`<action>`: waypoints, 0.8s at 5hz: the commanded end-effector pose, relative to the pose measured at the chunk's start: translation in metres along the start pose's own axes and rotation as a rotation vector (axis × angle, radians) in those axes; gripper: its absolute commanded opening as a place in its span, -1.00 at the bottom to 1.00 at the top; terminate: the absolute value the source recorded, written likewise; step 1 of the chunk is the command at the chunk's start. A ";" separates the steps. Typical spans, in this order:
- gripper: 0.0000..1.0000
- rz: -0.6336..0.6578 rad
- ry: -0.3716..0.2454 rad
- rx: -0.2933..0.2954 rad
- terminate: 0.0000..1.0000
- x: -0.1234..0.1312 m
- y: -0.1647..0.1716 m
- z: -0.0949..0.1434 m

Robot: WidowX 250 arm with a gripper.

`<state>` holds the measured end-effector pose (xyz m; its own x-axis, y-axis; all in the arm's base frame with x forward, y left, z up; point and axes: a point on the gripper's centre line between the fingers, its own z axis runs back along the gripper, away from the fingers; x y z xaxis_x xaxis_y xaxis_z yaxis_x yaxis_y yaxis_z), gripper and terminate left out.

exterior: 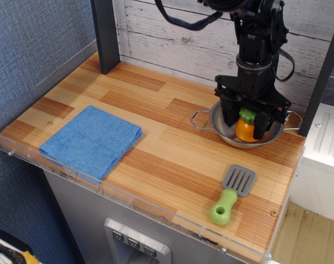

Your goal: PICK UP THE YELLOW BOX PUT ON THE ANOTHER SIDE OF THE TABLE

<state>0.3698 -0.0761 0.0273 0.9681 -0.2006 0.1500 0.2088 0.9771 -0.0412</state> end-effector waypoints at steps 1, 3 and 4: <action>-1.00 -0.012 -0.054 -0.010 -1.00 0.002 -0.004 0.027; -1.00 0.110 -0.164 -0.023 -1.00 -0.007 0.042 0.086; -1.00 0.199 -0.170 -0.024 -1.00 -0.026 0.085 0.097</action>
<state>0.3481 0.0199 0.0939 0.9713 0.0209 0.2370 0.0088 0.9923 -0.1236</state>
